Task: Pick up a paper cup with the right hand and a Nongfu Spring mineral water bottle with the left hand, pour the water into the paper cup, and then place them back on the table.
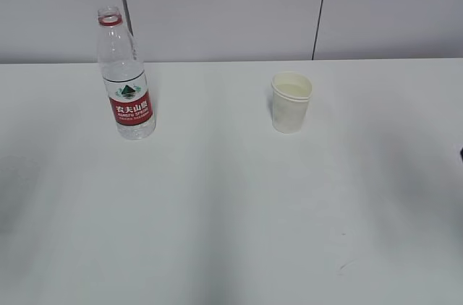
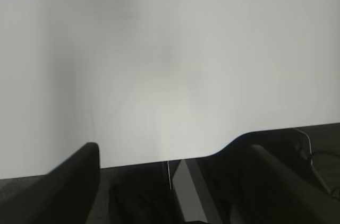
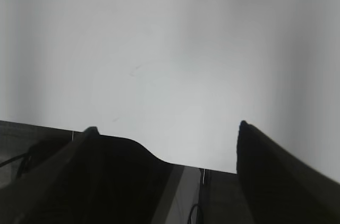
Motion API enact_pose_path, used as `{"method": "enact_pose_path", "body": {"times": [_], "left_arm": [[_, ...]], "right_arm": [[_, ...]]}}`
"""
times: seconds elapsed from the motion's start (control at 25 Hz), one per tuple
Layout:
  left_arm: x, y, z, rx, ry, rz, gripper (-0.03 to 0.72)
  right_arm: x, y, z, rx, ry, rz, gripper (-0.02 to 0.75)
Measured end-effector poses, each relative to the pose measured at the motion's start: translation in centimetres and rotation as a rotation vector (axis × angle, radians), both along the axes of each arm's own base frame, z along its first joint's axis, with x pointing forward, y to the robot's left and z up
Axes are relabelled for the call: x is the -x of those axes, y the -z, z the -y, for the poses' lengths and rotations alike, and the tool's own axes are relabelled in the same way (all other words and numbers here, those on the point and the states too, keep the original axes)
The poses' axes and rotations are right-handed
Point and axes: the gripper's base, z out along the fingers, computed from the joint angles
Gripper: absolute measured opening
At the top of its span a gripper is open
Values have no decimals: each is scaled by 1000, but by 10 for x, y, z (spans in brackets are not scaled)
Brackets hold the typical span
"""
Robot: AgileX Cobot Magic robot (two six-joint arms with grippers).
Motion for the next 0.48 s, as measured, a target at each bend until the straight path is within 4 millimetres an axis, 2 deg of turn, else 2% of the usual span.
{"method": "enact_pose_path", "body": {"times": [0.2,0.48], "left_arm": [[38,-21,-13,7,-6,184,510],[94,-36,-29,43,-4,423,510]], "right_arm": [[49,-30,6,-16,-16,189,588],[118,-28,14,-31,-25,364,588]]}}
